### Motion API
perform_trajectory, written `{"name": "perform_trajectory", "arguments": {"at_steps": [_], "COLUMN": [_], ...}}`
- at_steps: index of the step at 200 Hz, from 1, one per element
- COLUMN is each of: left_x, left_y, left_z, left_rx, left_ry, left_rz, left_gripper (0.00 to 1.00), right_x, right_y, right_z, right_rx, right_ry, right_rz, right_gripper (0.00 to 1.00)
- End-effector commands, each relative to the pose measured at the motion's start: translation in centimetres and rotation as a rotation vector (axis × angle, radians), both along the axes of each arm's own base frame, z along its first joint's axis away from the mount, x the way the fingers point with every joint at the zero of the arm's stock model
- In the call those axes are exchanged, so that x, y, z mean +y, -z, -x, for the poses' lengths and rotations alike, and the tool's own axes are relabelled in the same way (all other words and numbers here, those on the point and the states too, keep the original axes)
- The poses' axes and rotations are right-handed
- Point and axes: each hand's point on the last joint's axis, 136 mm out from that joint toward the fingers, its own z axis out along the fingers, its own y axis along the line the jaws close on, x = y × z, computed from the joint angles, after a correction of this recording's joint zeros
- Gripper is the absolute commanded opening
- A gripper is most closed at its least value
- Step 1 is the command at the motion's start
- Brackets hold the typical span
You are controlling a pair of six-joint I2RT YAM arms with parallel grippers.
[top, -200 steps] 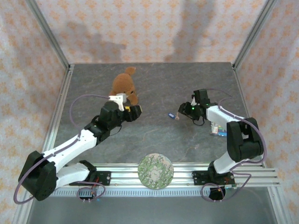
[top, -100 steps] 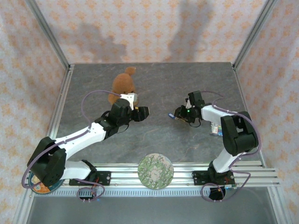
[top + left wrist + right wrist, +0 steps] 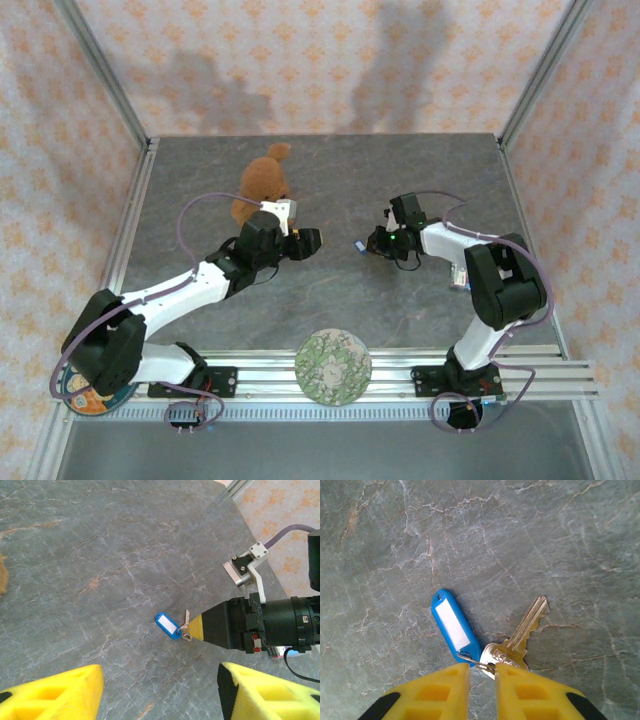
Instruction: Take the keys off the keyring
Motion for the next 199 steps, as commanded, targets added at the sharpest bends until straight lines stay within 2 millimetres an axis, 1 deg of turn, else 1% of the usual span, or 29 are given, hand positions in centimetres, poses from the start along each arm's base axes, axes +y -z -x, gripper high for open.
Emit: {"name": "perform_trajectory", "arguments": {"at_steps": [1, 31, 46, 55, 115, 145, 199], "left_x": [-0.7, -0.6, -0.6, -0.6, -0.6, -0.6, -0.6], "left_y": [-0.7, -0.6, -0.6, -0.6, -0.6, -0.5, -0.3], "left_z": [-0.1, 0.0, 0.1, 0.1, 0.1, 0.1, 0.2], "left_rx": [-0.023, -0.026, -0.026, -0.011, -0.011, -0.007, -0.007], "left_ry": [0.010, 0.008, 0.009, -0.004, -0.003, -0.004, -0.007], "left_rz": [0.024, 0.025, 0.026, 0.047, 0.052, 0.053, 0.054], "left_gripper": [0.63, 0.63, 0.63, 0.63, 0.62, 0.62, 0.62], "right_x": [-0.2, -0.4, -0.5, -0.4, 0.1, 0.5, 1.1], "right_y": [0.0, -0.1, -0.1, -0.2, -0.2, -0.2, -0.2], "right_z": [-0.4, -0.7, -1.0, -1.1, -1.6, -1.7, -1.1], "right_rx": [-0.010, -0.021, -0.024, -0.028, -0.041, -0.042, -0.033], "right_ry": [-0.005, -0.003, 0.004, 0.005, -0.014, -0.030, -0.062], "right_rz": [0.043, 0.066, 0.077, 0.078, 0.100, 0.104, 0.111], "right_gripper": [0.20, 0.26, 0.31, 0.31, 0.33, 0.32, 0.23]}}
